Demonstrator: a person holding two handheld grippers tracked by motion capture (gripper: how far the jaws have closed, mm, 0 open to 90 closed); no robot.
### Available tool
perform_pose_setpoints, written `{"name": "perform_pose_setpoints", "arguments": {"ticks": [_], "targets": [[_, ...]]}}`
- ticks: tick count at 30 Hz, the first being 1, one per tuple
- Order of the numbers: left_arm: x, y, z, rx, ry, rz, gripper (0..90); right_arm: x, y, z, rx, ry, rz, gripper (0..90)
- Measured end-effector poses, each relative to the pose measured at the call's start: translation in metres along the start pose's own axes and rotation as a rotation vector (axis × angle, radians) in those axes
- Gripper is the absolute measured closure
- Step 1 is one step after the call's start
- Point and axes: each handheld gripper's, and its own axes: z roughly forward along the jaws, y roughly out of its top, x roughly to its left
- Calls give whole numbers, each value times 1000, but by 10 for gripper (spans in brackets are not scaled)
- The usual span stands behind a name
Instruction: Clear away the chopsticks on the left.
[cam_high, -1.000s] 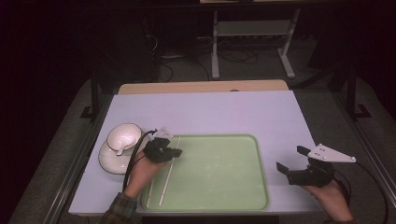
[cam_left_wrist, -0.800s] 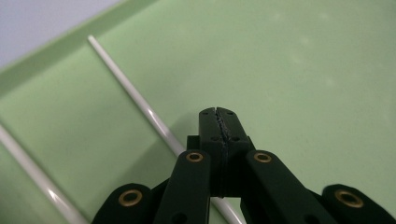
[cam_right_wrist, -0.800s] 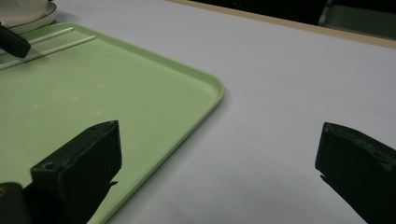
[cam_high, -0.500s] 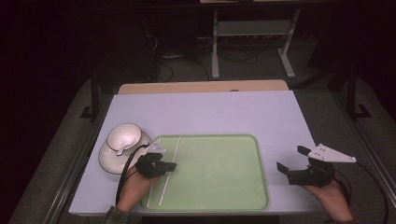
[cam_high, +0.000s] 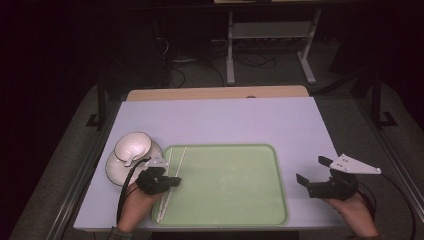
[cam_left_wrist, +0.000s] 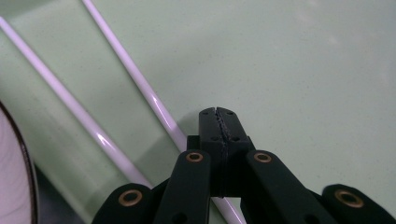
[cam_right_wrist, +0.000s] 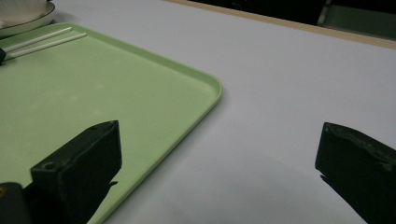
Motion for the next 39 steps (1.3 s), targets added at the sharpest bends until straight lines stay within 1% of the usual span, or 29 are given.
{"name": "perform_pose_setpoints", "arguments": {"ticks": [3,9,17,20,24,28,29,31,33,35,36,38,39], "targets": [[2,0,-1,-6,1,-7,899,0,0,0,1,0,-1,0],[6,-2,-4,-4,22,-21,899,0,0,0,4,-2,0,0],[11,-6,-9,-5,38,-39,899,0,-1,1,5,-1,0,0],[13,-8,-13,-18,35,-49,899,-1,-1,1,6,-2,0,0],[15,-9,-14,-22,28,-50,899,0,-1,1,5,-1,-2,0],[14,-8,-14,-20,20,-41,898,1,-1,1,6,2,-7,0],[14,-8,-14,-28,16,-38,889,2,-1,1,5,2,-8,0],[13,-7,-17,-49,14,-26,854,4,-1,1,1,6,-12,0],[11,-6,-20,-81,11,-15,780,5,-1,1,-2,9,-16,0],[10,-5,-23,-102,11,-11,664,6,-1,2,0,12,-19,0],[9,-5,-24,-106,13,-14,617,6,-1,2,-1,12,-19,0],[8,-5,-25,-109,16,-3,495,6,-1,2,-2,12,-17,0],[8,-5,-26,-111,14,1,457,6,-1,2,-1,11,-17,0]]}}
